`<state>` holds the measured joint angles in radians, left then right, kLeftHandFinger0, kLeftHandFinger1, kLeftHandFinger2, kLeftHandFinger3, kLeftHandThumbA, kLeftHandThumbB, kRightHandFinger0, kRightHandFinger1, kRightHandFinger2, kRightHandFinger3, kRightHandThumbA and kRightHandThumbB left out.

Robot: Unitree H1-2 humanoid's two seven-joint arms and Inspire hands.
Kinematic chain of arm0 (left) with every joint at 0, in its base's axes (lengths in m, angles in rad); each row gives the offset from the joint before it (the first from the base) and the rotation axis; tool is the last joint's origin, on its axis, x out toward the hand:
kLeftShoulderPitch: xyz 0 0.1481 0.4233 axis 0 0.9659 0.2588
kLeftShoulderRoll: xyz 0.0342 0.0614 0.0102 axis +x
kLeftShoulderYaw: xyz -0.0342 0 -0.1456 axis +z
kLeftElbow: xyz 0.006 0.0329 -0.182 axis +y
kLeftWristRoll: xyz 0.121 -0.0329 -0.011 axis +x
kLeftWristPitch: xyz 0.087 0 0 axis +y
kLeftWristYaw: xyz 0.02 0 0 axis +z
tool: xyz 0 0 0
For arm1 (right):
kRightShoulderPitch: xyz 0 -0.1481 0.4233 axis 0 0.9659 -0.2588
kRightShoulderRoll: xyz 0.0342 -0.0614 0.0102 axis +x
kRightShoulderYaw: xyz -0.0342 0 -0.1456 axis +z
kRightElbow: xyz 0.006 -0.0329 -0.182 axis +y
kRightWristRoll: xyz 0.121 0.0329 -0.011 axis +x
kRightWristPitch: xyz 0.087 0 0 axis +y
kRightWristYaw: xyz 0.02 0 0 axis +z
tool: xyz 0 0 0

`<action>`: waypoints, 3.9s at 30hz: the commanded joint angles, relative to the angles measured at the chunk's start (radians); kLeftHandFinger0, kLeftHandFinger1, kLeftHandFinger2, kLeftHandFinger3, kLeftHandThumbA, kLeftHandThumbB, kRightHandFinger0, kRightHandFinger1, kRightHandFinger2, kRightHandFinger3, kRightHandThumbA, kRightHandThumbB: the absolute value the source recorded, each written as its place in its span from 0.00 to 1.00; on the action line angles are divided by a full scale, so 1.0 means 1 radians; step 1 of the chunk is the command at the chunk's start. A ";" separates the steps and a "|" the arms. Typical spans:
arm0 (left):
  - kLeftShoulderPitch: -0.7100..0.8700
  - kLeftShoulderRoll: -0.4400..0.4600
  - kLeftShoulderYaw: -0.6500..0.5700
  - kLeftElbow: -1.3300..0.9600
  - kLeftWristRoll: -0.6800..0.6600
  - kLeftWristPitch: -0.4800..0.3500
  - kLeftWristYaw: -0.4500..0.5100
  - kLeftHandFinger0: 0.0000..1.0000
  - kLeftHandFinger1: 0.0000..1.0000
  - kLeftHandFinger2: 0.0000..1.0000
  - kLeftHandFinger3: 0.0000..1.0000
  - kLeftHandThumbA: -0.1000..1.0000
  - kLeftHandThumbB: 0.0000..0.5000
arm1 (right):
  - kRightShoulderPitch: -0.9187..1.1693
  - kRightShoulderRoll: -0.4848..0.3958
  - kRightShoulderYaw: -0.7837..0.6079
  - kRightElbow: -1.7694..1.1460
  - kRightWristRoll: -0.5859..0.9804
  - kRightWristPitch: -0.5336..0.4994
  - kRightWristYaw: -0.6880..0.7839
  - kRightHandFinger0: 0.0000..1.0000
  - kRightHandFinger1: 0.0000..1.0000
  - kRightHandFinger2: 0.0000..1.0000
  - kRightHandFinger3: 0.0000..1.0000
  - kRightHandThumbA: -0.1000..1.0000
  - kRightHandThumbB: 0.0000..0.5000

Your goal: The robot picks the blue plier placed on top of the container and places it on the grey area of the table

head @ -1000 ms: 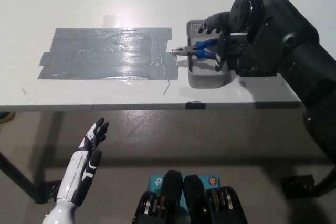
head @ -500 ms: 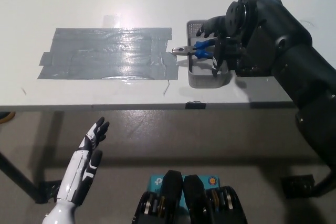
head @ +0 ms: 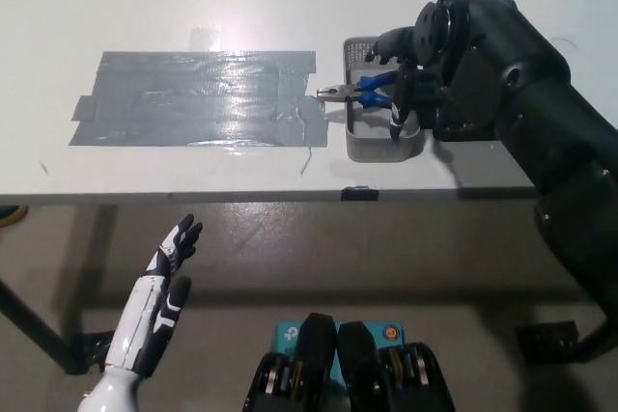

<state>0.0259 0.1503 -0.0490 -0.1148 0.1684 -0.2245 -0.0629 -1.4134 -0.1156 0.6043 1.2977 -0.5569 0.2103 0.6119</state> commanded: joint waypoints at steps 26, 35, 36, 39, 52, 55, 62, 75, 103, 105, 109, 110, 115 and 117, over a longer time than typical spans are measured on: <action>0.001 0.011 -0.009 -0.051 -0.015 -0.011 -0.024 1.00 1.00 1.00 1.00 0.94 0.19 | -0.129 -0.022 -0.031 0.015 -0.008 -0.039 -0.018 1.00 1.00 1.00 1.00 1.00 0.67; -0.006 0.010 -0.011 -0.054 0.000 -0.006 -0.028 1.00 1.00 1.00 1.00 0.95 0.20 | -0.085 -0.008 -0.026 0.035 -0.008 -0.051 -0.052 1.00 1.00 1.00 1.00 1.00 0.67; -0.007 0.008 -0.011 -0.052 0.000 -0.010 -0.026 1.00 1.00 1.00 1.00 0.95 0.20 | -0.080 -0.006 -0.026 0.037 -0.009 -0.049 -0.060 1.00 1.00 1.00 1.00 1.00 0.68; -0.005 0.009 -0.011 -0.055 -0.001 -0.008 -0.028 1.00 1.00 1.00 1.00 0.94 0.20 | -0.070 0.004 -0.046 0.043 0.009 -0.027 -0.075 1.00 1.00 1.00 1.00 1.00 0.70; -0.004 0.017 -0.023 -0.072 0.020 -0.007 -0.033 0.98 1.00 1.00 1.00 0.94 0.17 | -0.025 0.041 -0.007 0.078 -0.027 -0.086 -0.166 1.00 1.00 1.00 1.00 1.00 0.67; -0.005 0.019 -0.026 -0.074 0.032 -0.009 -0.031 0.96 1.00 1.00 1.00 0.94 0.17 | -0.019 0.046 -0.010 0.081 -0.020 -0.097 -0.177 1.00 1.00 1.00 1.00 1.00 0.63; -0.009 0.021 -0.035 -0.076 0.042 -0.004 -0.033 0.94 1.00 1.00 1.00 0.94 0.19 | -0.005 0.057 -0.021 0.095 -0.011 -0.106 -0.209 1.00 1.00 1.00 1.00 1.00 0.66; -0.014 0.024 -0.043 -0.077 0.047 -0.013 -0.032 0.93 1.00 1.00 1.00 0.91 0.19 | 0.082 0.044 -0.023 0.077 -0.037 -0.236 -0.588 0.07 0.16 0.26 0.34 0.13 0.50; -0.091 0.018 -0.041 -0.045 0.038 -0.027 -0.021 0.82 0.86 0.91 1.00 0.91 0.10 | -0.040 -0.038 -0.011 0.076 -0.086 -0.343 -0.835 0.04 0.49 0.84 0.49 0.00 0.39; -0.094 0.020 -0.043 -0.044 0.040 -0.028 -0.022 0.83 0.86 0.91 1.00 0.91 0.09 | -0.056 -0.040 -0.016 0.078 -0.084 -0.355 -0.835 0.01 0.51 0.87 0.33 0.00 0.39; -0.098 0.022 -0.041 -0.046 0.042 -0.023 -0.023 0.83 0.86 0.91 1.00 0.91 0.10 | -0.095 -0.029 -0.016 0.081 -0.087 -0.357 -0.856 0.04 0.55 0.93 0.66 0.00 0.43; -0.098 0.022 -0.041 -0.047 0.044 -0.021 -0.023 0.82 0.85 0.90 1.00 0.92 0.11 | -0.108 -0.023 -0.018 0.082 -0.085 -0.349 -0.849 0.06 0.57 0.93 0.78 0.00 0.42; -0.093 0.021 -0.044 -0.056 0.046 -0.011 -0.027 0.81 0.85 0.90 1.00 0.92 0.12 | -0.120 -0.005 -0.020 0.080 -0.083 -0.371 -0.873 0.09 0.61 0.90 0.88 0.00 0.37; -0.094 0.021 -0.045 -0.058 0.047 -0.011 -0.027 0.81 0.84 0.90 1.00 0.92 0.10 | -0.126 0.022 -0.025 0.086 -0.076 -0.353 -0.859 0.09 0.55 0.88 0.75 0.00 0.48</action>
<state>-0.0611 0.1606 -0.0962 -0.1440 0.2103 -0.2234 -0.0870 -1.4462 -0.1174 0.5935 1.4007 -0.6405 -0.1220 -0.1907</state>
